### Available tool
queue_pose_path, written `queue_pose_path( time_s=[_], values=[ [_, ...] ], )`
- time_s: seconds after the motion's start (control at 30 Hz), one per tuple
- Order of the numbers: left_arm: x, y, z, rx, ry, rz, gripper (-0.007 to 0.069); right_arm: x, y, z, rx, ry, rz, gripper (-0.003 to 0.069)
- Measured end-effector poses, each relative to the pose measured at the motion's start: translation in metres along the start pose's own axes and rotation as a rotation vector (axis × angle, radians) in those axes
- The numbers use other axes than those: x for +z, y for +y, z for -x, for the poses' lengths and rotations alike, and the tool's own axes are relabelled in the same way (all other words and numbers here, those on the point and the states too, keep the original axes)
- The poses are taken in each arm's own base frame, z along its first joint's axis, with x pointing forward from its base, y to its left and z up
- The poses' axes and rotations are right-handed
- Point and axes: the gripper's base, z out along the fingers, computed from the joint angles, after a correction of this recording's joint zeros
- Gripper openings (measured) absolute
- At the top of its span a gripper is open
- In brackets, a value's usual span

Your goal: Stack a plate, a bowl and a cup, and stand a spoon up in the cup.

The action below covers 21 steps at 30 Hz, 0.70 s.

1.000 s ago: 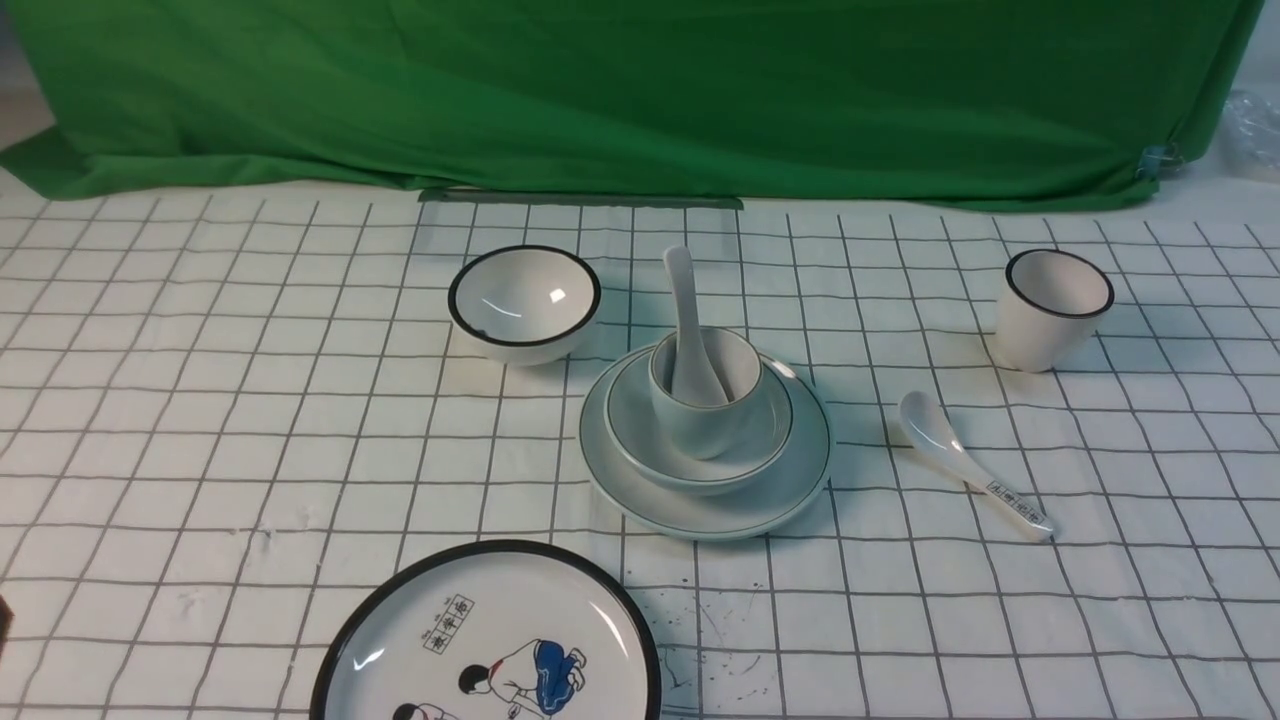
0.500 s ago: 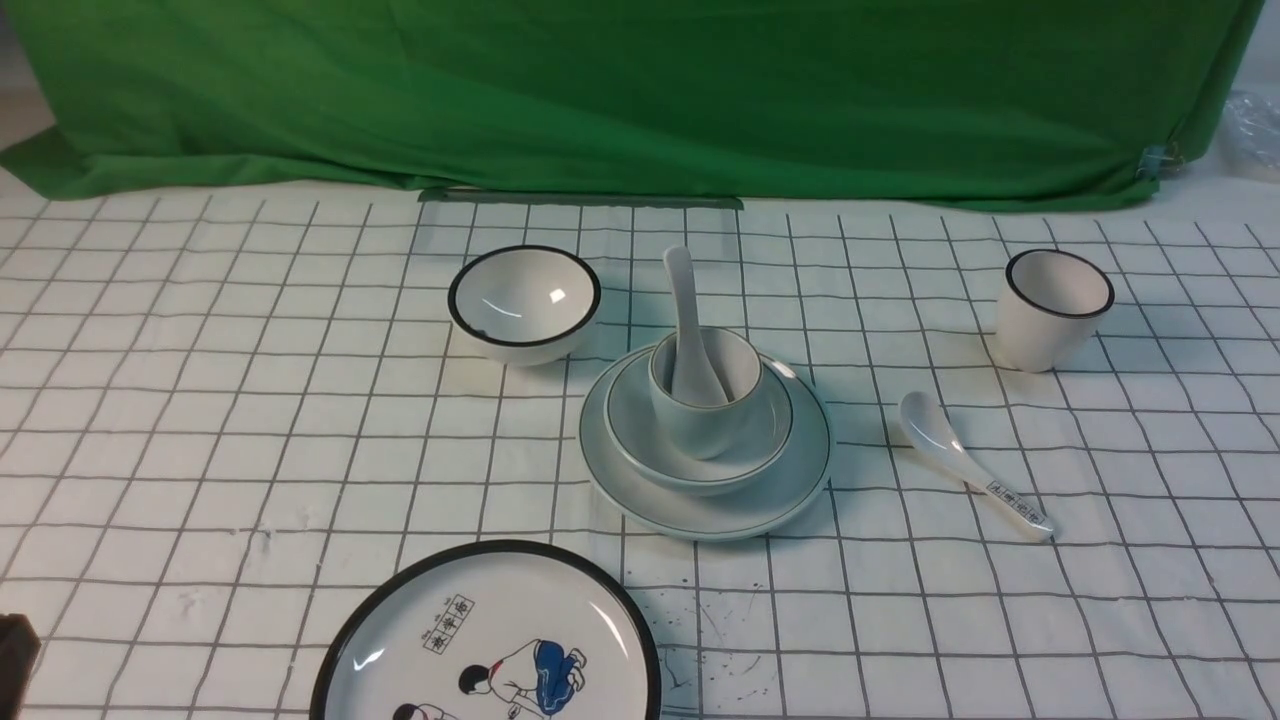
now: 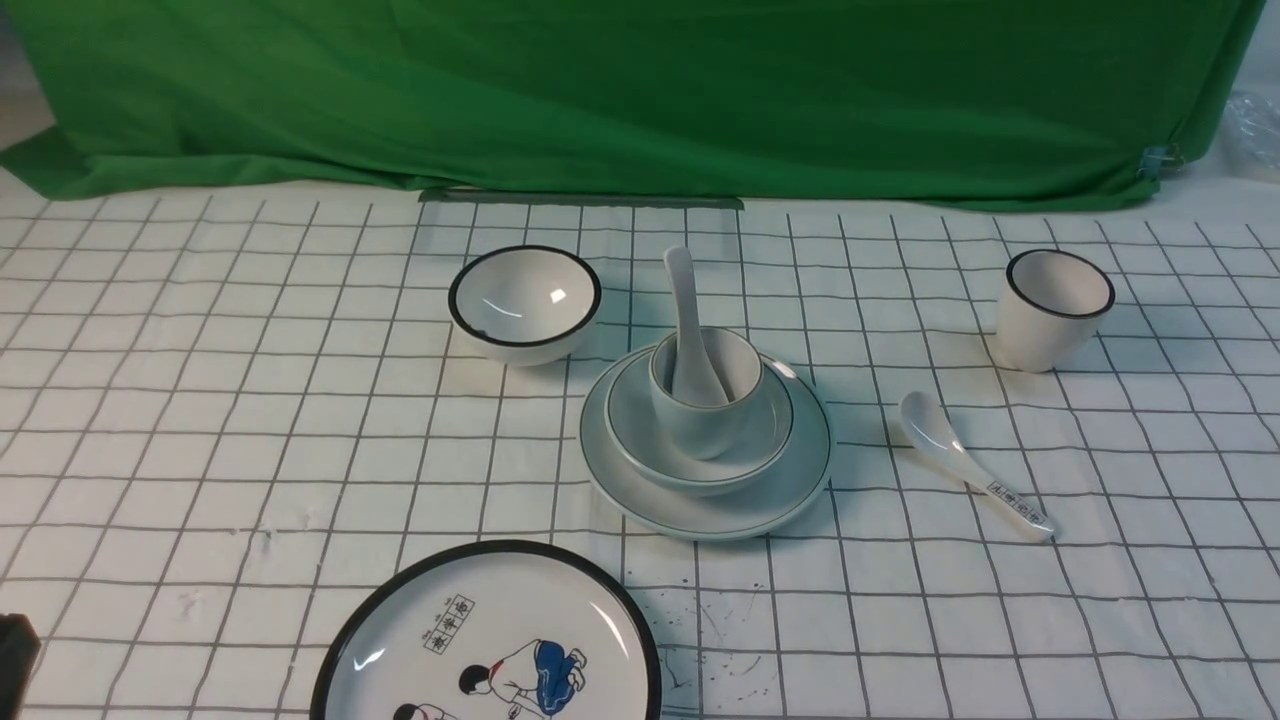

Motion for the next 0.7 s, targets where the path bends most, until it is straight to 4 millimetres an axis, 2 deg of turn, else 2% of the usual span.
queue_pose_path(
  time_s=[0.1, 0.23, 0.33, 0.47, 0.7],
  values=[
    [0.0, 0.0, 0.0, 0.001, 0.0, 0.0, 0.0005, -0.001, -0.001, 0.0, -0.018, 0.001, -0.02, 0.0235],
    [0.0, 0.0, 0.0, 0.001, 0.0, 0.0, 0.0005, -0.002, -0.006, -0.014, -0.108, 0.089, -0.083, 0.0235],
    [0.0, 0.0, 0.0, 0.006, 0.0, 0.001, 0.0005, -0.005, -0.013, -0.048, -0.242, 0.284, -0.146, 0.0235],
    [0.0, 0.0, 0.0, 0.019, 0.0, 0.004, 0.0005, -0.016, -0.017, -0.077, -0.286, 0.459, -0.174, 0.0235],
    [0.0, 0.001, 0.0, 0.032, 0.0, 0.007, 0.0005, -0.02, -0.017, -0.082, -0.262, 0.504, -0.179, 0.0235]
  ],
)
